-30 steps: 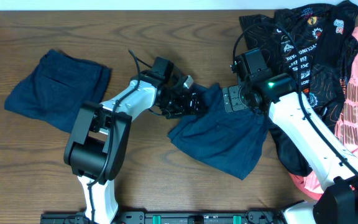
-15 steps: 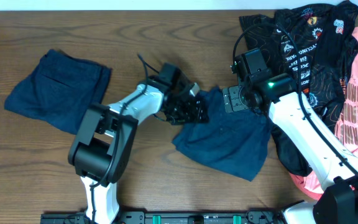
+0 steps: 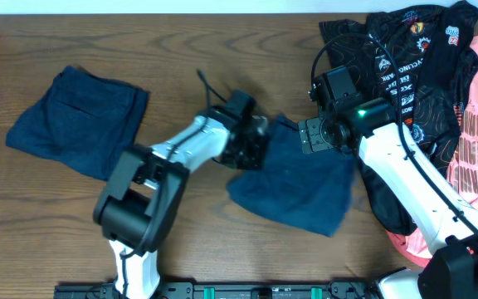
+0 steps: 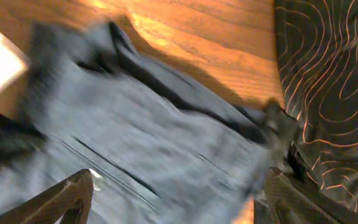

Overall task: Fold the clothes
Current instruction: 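Carry the folded shorts left with the left gripper onto the folded garment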

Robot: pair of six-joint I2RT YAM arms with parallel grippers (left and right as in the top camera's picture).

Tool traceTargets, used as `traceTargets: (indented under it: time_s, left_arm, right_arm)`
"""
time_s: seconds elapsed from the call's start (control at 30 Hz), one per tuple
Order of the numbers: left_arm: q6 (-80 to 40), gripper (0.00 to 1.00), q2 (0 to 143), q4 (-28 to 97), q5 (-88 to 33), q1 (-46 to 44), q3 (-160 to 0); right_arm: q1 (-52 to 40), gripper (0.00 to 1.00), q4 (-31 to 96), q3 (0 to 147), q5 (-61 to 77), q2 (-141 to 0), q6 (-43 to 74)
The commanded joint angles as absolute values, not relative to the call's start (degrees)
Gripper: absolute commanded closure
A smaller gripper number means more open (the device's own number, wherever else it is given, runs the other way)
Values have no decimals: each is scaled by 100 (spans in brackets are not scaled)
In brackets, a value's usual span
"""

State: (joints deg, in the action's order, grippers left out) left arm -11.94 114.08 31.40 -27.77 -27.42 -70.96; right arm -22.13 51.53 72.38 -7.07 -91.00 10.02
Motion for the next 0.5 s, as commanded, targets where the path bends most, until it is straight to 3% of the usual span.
traceTargets:
  time_s: [0.0, 0.17, 0.47]
  left_arm:
    - [-1157, 94, 10982, 3347, -1055, -1925, -7400]
    - [-1085, 94, 10269, 3280, -346, -709, -7542]
    - [-729, 94, 9321, 2606, -338, 1385, -7542]
  right_arm:
    - [-2165, 13, 5166, 7317, -705, -9048, 1026]
    - [-2165, 14, 5168, 7317, -703, -9048, 1026]
    - [-2165, 13, 5162, 7317, -705, -9048, 1026]
